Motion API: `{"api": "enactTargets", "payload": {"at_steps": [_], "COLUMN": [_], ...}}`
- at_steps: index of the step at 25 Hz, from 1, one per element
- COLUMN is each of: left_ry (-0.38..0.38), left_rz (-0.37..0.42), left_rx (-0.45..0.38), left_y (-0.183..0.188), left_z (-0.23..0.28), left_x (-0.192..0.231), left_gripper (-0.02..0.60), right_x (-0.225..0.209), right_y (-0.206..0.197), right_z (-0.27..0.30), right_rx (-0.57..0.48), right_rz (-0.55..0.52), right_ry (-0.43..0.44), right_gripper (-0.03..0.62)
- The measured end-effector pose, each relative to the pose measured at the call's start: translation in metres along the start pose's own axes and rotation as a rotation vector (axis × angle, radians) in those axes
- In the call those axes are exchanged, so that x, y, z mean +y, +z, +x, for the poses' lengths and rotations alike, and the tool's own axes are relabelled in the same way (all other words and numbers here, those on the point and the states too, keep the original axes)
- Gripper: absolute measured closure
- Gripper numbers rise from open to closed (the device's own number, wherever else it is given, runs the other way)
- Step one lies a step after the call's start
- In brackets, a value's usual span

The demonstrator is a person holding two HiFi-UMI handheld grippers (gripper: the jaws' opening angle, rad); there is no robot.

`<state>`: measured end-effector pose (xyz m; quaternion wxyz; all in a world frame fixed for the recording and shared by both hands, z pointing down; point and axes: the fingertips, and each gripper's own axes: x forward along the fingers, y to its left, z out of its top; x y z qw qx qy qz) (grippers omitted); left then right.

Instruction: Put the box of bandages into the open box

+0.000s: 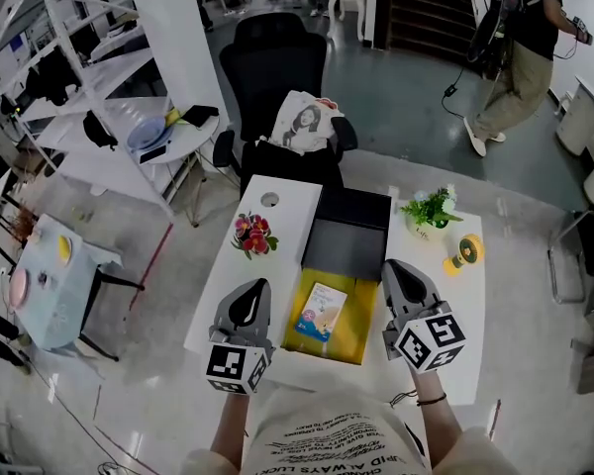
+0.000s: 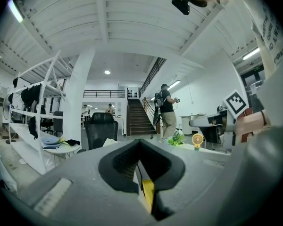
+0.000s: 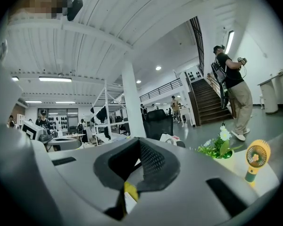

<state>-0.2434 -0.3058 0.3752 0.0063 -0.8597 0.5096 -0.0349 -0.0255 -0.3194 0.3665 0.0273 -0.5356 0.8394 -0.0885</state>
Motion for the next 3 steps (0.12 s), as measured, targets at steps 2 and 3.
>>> {"api": "enactTargets", "payload": {"at_steps": [2,3], "left_ry": [-0.002,-0.003], "left_rz": [0.003,0.005], "left_rx": [0.004,0.005], "left_y": [-0.0014,-0.0022], "left_z": [0.0011,0.0016], "left_x": [-0.0007,-0.0010], "left_gripper": [0.560,0.560], "right_x": [-0.0028,-0.0042], "right_y": [-0.0033,-0.0052], "right_z": [-0.0001,-0.0002], "right_rx": [0.001,0.001], "right_rz": [0.013,0.020], "right_ry": [-0.005,-0.008], "right_gripper": [0.591,0.591]}}
